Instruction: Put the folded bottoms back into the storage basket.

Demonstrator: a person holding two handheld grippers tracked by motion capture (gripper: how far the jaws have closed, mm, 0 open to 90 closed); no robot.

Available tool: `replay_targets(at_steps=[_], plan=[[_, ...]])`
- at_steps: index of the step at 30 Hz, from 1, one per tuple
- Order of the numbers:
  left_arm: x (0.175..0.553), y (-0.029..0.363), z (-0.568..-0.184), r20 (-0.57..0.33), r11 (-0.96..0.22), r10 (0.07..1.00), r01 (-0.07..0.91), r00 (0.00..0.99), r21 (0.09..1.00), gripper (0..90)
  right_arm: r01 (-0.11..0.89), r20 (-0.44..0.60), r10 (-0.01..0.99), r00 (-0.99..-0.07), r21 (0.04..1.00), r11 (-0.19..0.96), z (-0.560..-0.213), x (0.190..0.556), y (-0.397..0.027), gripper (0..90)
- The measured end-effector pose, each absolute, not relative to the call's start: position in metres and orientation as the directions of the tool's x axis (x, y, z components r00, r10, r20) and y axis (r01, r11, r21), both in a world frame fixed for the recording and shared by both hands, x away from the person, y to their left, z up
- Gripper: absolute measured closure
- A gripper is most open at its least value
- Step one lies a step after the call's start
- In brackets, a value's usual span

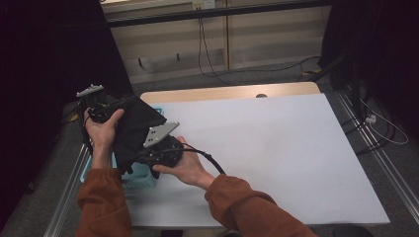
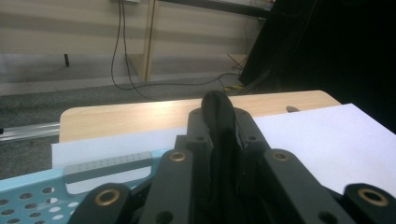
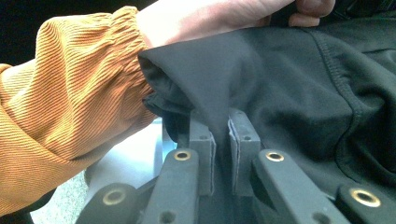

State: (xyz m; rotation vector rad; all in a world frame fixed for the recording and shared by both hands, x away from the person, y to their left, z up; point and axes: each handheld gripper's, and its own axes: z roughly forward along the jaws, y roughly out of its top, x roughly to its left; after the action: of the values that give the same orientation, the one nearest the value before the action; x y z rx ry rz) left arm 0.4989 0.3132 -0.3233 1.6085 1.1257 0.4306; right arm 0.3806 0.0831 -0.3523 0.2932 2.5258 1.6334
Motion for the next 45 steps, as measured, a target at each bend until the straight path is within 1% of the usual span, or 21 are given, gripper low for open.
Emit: replay_targets(at_steps=[11,24,29,34,45], plan=[[0.501,0.321,-0.327,-0.250,0.013,0.846,0.450,0.472,0.893,79.8,0.106,0.014,0.223,-0.975,0.908,0.405,-0.357,0.384,0.095,83.2],[0.505,0.334,-0.336,-0.257,0.023,0.850,0.456,0.459,0.890,79.7,0.119,0.026,0.227,-0.974,0.906,0.406,-0.364,0.388,0.107,83.2],[0.507,0.340,-0.342,-0.267,0.033,0.848,0.458,0.458,0.888,79.6,0.118,0.023,0.229,-0.973,0.903,0.412,-0.366,0.390,0.113,83.2],[0.510,0.344,-0.349,-0.250,0.015,0.858,0.464,0.449,0.886,79.5,0.122,0.020,0.237,-0.971,0.897,0.425,-0.371,0.392,0.119,83.2],[0.515,0.350,-0.361,-0.250,0.010,0.865,0.483,0.435,0.876,79.4,0.136,0.027,0.248,-0.968,0.891,0.433,-0.380,0.396,0.128,83.2]])
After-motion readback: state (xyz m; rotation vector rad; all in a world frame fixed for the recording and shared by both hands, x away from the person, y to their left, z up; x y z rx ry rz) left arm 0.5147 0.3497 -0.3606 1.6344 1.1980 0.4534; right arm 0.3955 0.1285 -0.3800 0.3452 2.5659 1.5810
